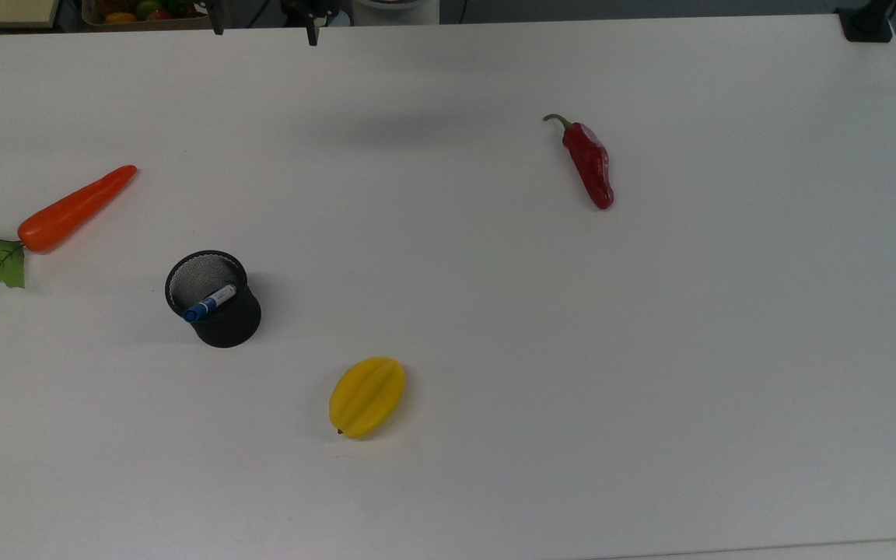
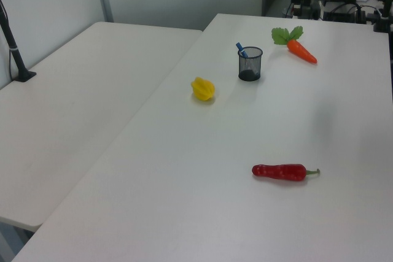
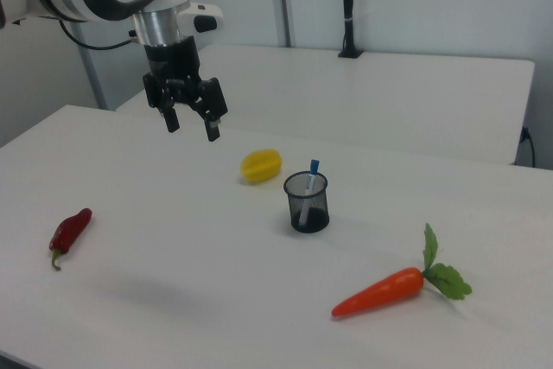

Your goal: Take marker pen

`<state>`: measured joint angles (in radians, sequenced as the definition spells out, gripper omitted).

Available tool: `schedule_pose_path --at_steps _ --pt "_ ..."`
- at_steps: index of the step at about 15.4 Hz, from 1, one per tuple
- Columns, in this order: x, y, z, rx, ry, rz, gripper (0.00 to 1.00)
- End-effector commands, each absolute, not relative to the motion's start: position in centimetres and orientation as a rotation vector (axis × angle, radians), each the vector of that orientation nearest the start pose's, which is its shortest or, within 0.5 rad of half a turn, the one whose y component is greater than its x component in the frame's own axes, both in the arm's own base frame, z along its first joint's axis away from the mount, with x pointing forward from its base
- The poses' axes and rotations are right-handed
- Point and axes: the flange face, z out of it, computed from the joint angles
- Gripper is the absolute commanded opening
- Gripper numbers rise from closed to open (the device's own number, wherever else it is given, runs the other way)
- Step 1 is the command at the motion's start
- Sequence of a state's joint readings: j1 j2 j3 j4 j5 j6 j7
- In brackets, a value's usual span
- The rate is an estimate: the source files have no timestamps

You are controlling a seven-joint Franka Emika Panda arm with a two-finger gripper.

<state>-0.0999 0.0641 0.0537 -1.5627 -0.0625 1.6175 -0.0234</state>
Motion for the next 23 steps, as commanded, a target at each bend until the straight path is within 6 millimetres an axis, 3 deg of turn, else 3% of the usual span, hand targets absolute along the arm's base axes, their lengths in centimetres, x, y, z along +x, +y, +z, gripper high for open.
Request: schedule_pose_path --at_steps 1,11,18,23 --pt "57.0 -3.7 60.1 -3.21 0.018 0.034 1.0" --pt "58.3 -3.2 58.9 -3.199 0.003 0.001 1.0" --pt "57.8 -2.8 60.1 -3.193 0.024 -0.03 1.0" --pt "58.6 -3.2 58.8 -3.191 0.025 -0.017 1.0"
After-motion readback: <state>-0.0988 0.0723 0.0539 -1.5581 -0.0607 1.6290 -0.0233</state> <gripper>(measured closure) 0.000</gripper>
